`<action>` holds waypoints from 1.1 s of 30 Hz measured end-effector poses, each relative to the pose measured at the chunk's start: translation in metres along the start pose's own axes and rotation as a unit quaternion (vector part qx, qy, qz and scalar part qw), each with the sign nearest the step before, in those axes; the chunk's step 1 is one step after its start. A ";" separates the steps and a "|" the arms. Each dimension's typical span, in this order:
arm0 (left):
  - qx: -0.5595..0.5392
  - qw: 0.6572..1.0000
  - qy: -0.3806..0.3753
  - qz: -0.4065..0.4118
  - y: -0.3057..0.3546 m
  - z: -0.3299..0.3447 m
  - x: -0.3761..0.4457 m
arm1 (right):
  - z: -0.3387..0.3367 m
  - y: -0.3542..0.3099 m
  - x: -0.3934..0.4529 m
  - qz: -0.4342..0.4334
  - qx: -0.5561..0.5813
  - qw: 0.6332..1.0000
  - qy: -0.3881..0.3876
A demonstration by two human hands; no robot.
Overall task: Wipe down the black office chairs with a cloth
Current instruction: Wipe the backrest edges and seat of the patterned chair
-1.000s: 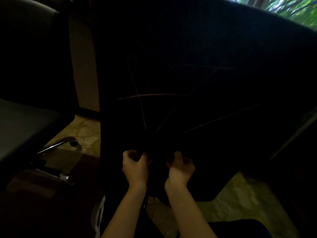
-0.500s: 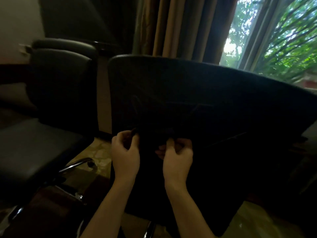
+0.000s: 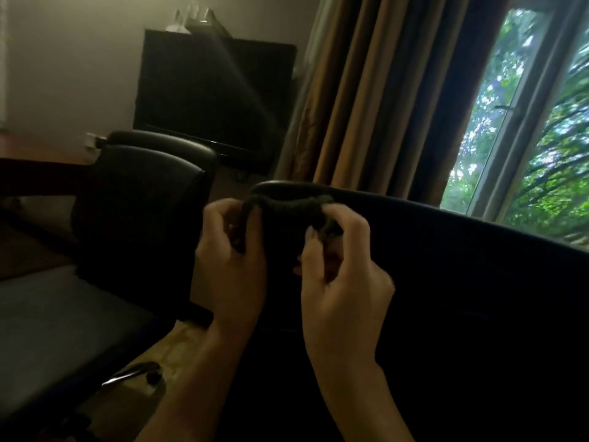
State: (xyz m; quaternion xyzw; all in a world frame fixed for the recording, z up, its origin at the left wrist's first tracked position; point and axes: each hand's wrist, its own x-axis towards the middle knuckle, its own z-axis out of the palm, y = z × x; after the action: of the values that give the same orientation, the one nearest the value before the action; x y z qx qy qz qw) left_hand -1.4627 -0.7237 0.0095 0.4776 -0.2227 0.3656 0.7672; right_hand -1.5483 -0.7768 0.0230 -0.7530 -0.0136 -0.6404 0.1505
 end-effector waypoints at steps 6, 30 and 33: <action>-0.031 0.993 0.039 0.111 -0.017 0.010 0.025 | 0.009 0.003 0.026 -0.114 -0.101 0.988 -0.007; 0.020 0.982 0.022 0.188 -0.052 0.010 0.047 | 0.021 -0.003 0.031 -0.186 -0.343 0.918 -0.074; 0.011 0.980 0.018 0.196 -0.073 0.010 0.042 | 0.031 0.006 0.029 -0.203 -0.375 0.903 -0.049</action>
State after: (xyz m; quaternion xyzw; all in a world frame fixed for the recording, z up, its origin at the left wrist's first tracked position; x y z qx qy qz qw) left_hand -1.3795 -0.7380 0.0015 0.4266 -0.2940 0.5197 0.6793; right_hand -1.5120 -0.7794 0.0455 -0.7649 0.0677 -0.5775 -0.2771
